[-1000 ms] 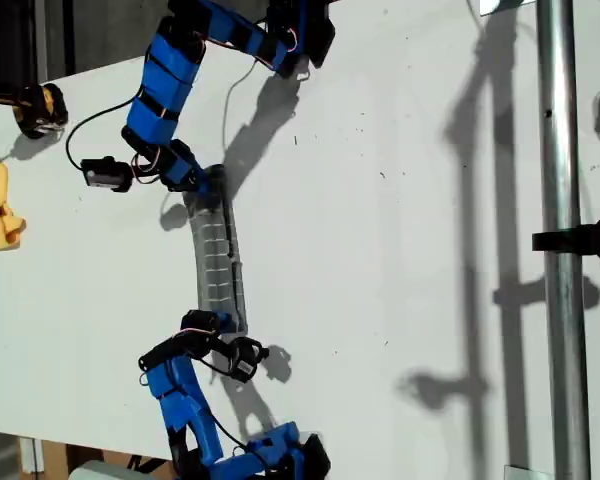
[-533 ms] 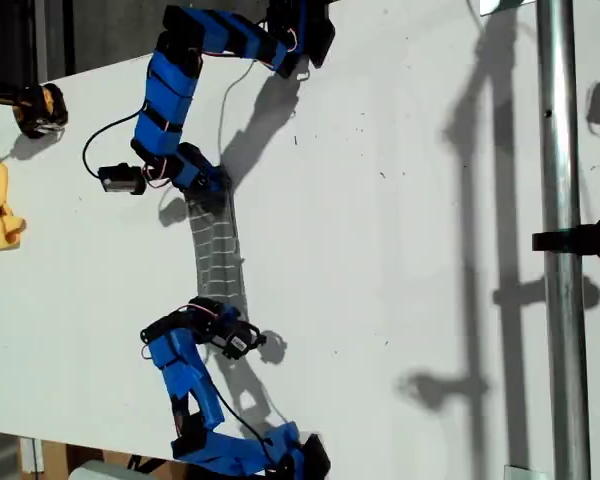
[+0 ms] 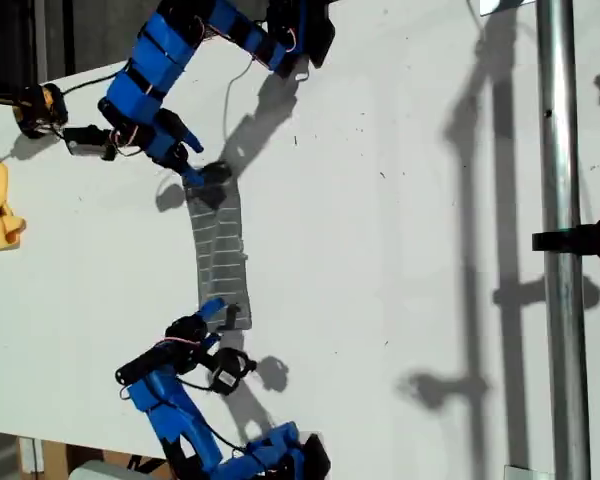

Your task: Grasp corners of a towel and fold twice.

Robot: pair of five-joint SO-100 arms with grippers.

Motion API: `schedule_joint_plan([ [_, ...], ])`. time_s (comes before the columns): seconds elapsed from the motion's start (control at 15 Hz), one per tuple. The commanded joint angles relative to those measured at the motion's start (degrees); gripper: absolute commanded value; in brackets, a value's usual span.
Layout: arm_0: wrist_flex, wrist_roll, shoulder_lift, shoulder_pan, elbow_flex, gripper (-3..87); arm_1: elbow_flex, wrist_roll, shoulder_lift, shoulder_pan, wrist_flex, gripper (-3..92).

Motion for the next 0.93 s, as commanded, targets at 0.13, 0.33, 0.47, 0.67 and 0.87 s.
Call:
schedule_joint_plan([
  [0.13, -8.96, -4.04, 30.76, 0.7, 24.26, 31.5, 6.86, 0.53, 22.59, 6.68, 2.99, 30.8],
  [0.33, -17.23, -6.86, 55.11, 3.96, 45.26, 16.7, 21.97, 3.52, 39.9, 7.73, 0.44, 30.4],
  [0.47, -21.53, -10.28, 69.87, 6.42, 57.74, 11.1, 32.61, 6.77, 52.91, 6.59, 0.0, 30.0],
  [0.67, -28.65, -14.06, 94.48, 10.81, 76.99, -2.2, 43.95, 14.15, 63.46, -0.44, -4.57, 28.2],
  [0.87, -25.22, -16.96, 119.18, 13.1, 90.44, -2.4, 50.36, 17.23, 67.5, -2.81, -8.09, 29.1],
])
